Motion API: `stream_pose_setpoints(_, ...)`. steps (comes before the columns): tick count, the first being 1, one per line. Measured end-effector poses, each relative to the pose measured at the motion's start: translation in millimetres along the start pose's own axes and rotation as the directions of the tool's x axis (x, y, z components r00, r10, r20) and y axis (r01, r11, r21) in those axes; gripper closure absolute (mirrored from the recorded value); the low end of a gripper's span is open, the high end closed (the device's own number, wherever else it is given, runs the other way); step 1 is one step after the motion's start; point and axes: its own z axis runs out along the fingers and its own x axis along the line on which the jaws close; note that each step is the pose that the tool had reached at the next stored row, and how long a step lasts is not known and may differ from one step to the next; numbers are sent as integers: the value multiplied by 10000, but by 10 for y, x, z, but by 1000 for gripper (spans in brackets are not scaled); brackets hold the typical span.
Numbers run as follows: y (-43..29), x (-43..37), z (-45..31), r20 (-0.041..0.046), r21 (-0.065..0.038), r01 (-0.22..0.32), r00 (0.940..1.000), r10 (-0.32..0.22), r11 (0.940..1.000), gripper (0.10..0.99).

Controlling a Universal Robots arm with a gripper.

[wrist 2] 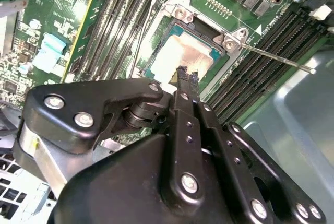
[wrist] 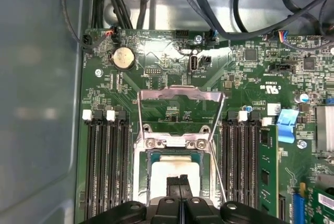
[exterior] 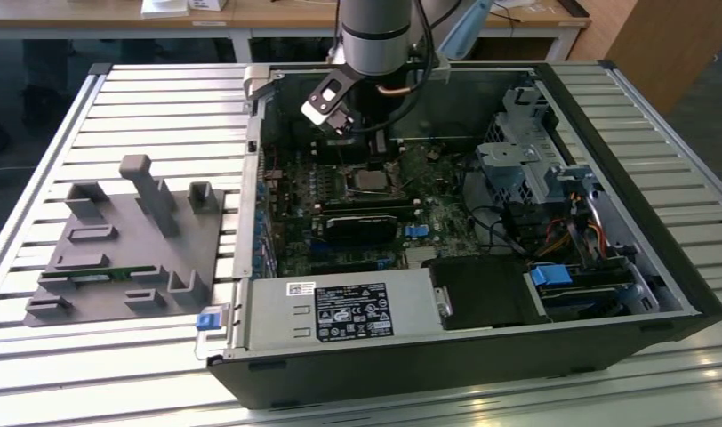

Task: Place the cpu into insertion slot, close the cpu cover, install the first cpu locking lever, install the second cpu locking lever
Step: 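Close the cpu cover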

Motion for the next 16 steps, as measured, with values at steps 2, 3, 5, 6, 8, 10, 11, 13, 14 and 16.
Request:
stream_pose_setpoints(2, 2, 0, -27, -1, 9, 0, 10000, 0, 10000, 980)
stream_pose_setpoints(3, 2, 0, -34, 0, 12, 0, 10000, 0, 10000, 980)
stream_pose_setpoints(5, 3, -1, -33, -24, 13, 0, 10000, 0, 10000, 980)
stream_pose_setpoints(6, 3, -5, -33, -24, 13, 0, 10000, 0, 10000, 980)
stream_pose_setpoints(8, 2, -19, -33, -23, 14, -7, 10000, 7, 10000, 980)
stream_pose_setpoints(10, 2, -35, -33, -22, 14, -14, 10000, 14, 10000, 980)
stream_pose_setpoints(11, 2, -43, -33, -22, 15, -15, 10000, 15, 10000, 980)
stream_pose_setpoints(13, 26, -44, -30, -24, 87, -16, 10000, 16, 10000, 980)
stream_pose_setpoints(14, 44, -45, -30, -22, 183, -14, 10000, 15, 9998, 980)
stream_pose_setpoints(16, 64, -45, -29, -21, 346, -12, 10000, 13, 9994, 980)
